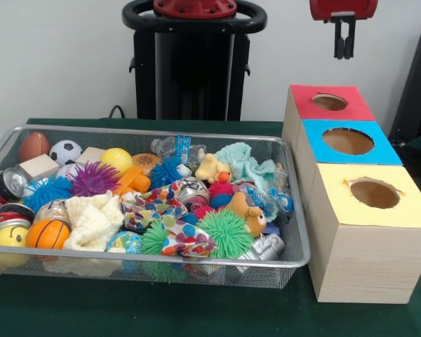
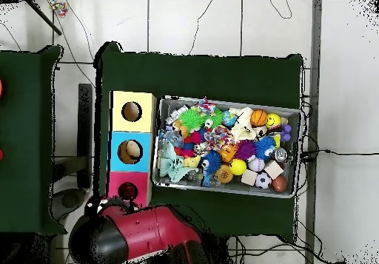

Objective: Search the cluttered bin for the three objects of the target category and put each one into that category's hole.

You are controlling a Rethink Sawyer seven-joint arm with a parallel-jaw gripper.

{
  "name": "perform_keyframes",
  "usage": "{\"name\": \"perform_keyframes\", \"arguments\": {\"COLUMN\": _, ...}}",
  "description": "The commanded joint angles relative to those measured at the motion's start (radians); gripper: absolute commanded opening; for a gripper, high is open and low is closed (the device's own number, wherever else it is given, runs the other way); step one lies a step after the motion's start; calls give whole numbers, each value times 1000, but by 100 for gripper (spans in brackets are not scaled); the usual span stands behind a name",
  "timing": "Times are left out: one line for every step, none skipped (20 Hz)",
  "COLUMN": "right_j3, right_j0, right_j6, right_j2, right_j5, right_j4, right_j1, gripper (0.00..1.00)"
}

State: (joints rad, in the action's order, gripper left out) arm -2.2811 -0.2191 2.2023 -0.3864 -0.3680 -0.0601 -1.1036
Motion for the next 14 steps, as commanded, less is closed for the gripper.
{"name": "perform_keyframes", "arguments": {"right_j3": -59, "right_j0": -70, "right_j6": 40, "right_j2": -140, "right_j5": 51, "right_j4": 68, "right_j1": 39, "gripper": 0}}
{"name": "perform_keyframes", "arguments": {"right_j3": -61, "right_j0": -76, "right_j6": 40, "right_j2": -143, "right_j5": 53, "right_j4": 67, "right_j1": 39, "gripper": 0}}
{"name": "perform_keyframes", "arguments": {"right_j3": -65, "right_j0": -82, "right_j6": 39, "right_j2": -147, "right_j5": 54, "right_j4": 66, "right_j1": 38, "gripper": 0}}
{"name": "perform_keyframes", "arguments": {"right_j3": -69, "right_j0": -89, "right_j6": 38, "right_j2": -152, "right_j5": 54, "right_j4": 65, "right_j1": 37, "gripper": 0}}
{"name": "perform_keyframes", "arguments": {"right_j3": -74, "right_j0": -98, "right_j6": 38, "right_j2": -158, "right_j5": 57, "right_j4": 64, "right_j1": 37, "gripper": 0}}
{"name": "perform_keyframes", "arguments": {"right_j3": -80, "right_j0": -104, "right_j6": 38, "right_j2": -164, "right_j5": 61, "right_j4": 63, "right_j1": 37, "gripper": 0}}
{"name": "perform_keyframes", "arguments": {"right_j3": -78, "right_j0": -108, "right_j6": 34, "right_j2": -164, "right_j5": 62, "right_j4": 54, "right_j1": 41, "gripper": 0}}
{"name": "perform_keyframes", "arguments": {"right_j3": -62, "right_j0": -102, "right_j6": 11, "right_j2": -141, "right_j5": 30, "right_j4": 22, "right_j1": 41, "gripper": 0}}
{"name": "perform_keyframes", "arguments": {"right_j3": -46, "right_j0": -96, "right_j6": -12, "right_j2": -118, "right_j5": -2, "right_j4": -10, "right_j1": 40, "gripper": 0}}
{"name": "perform_keyframes", "arguments": {"right_j3": -18, "right_j0": -93, "right_j6": -41, "right_j2": -84, "right_j5": -47, "right_j4": -61, "right_j1": 42, "gripper": 0}}
{"name": "perform_keyframes", "arguments": {"right_j3": 1, "right_j0": -105, "right_j6": -70, "right_j2": -64, "right_j5": -89, "right_j4": -98, "right_j1": 49, "gripper": 0}}
{"name": "perform_keyframes", "arguments": {"right_j3": 25, "right_j0": -118, "right_j6": -95, "right_j2": -47, "right_j5": -112, "right_j4": -136, "right_j1": 64, "gripper": 0}}
{"name": "perform_keyframes", "arguments": {"right_j3": 44, "right_j0": -136, "right_j6": -112, "right_j2": -36, "right_j5": -116, "right_j4": -169, "right_j1": 84, "gripper": 0}}
{"name": "perform_keyframes", "arguments": {"right_j3": 70, "right_j0": -146, "right_j6": -117, "right_j2": -21, "right_j5": -122, "right_j4": -202, "right_j1": 112, "gripper": 0}}
